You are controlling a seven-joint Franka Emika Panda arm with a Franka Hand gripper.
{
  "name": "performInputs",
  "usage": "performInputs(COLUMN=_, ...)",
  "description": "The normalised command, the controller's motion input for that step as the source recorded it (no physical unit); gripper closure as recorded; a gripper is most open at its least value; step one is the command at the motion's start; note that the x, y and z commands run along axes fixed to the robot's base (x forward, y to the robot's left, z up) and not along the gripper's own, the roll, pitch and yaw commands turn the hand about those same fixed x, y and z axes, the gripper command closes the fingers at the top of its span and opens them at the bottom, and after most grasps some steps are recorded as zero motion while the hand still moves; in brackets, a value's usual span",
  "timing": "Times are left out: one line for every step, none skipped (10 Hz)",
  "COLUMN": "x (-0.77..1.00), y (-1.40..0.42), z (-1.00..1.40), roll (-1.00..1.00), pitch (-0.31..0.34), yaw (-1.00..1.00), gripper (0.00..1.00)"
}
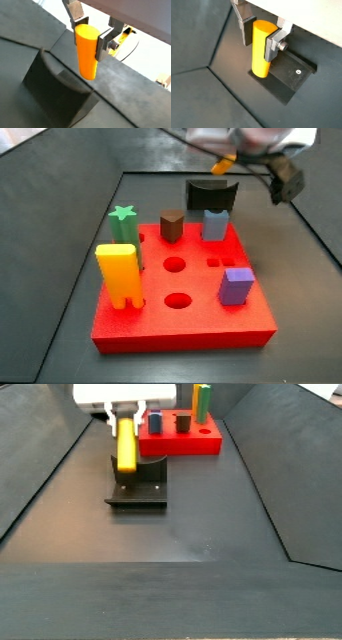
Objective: Pick up the oval object. Move up. Place the oval object on the fixture. Regrasp the oval object. Move to above the board. Insert the oval object.
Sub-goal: Move to above the board.
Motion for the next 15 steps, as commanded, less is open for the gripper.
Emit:
performInputs(x=0.17, y=-0.2, z=1.0, roll=0.03, pitch=0.246, yaw=-0.03, gripper=1.0)
performInputs(x=0.18, y=-0.19, z=1.0, roll=0.02, pitch=0.272, yaw=0.02, gripper=1.0)
performInputs(x=0.18, y=-0.19, z=1.0, roll=0.01, pitch=0.286, yaw=0.08, gripper=1.0)
performInputs(x=0.17, y=-0.18, z=1.0, roll=-0.01, pitch=0.274, yaw=0.13, gripper=1.0)
performInputs(x=0.16, y=-0.16, z=0.99, roll=-0.02, pitch=0.244, yaw=0.18, gripper=1.0)
performInputs(x=0.14, y=-0.13, z=0.87, roll=-0.02, pitch=0.222, yaw=0.2, gripper=1.0)
performInputs(x=0.08, y=-0.07, z=0.55, roll=-0.02, pitch=0.157, yaw=0.22, gripper=1.0)
performInputs(x=0.06, y=-0.05, z=0.43, roll=-0.03, pitch=0.124, yaw=0.22, gripper=1.0)
performInputs(x=0.03, y=-0.03, z=0.19, roll=-0.03, pitch=0.066, yaw=0.21, gripper=1.0)
performInputs(x=-0.94, y=-1.0, z=0.43, roll=-1.0, pitch=-0.025, yaw=0.04, gripper=1.0)
performInputs(x=-0.95, y=-1.0, z=0.44, roll=-1.0, pitch=-0.049, yaw=0.04, gripper=1.0)
performInputs(x=-0.99, y=-1.0, z=0.45, roll=-1.0, pitch=-0.073, yaw=0.04, gripper=1.0)
performInputs(x=-1.0, y=-0.93, z=0.41, roll=-1.0, pitch=-0.101, yaw=0.04, gripper=1.0)
performInputs(x=-1.0, y=-0.92, z=0.4, roll=-1.0, pitch=-0.111, yaw=0.04, gripper=1.0)
performInputs(x=-1.0, y=-0.89, z=0.38, roll=-1.0, pitch=-0.122, yaw=0.04, gripper=1.0)
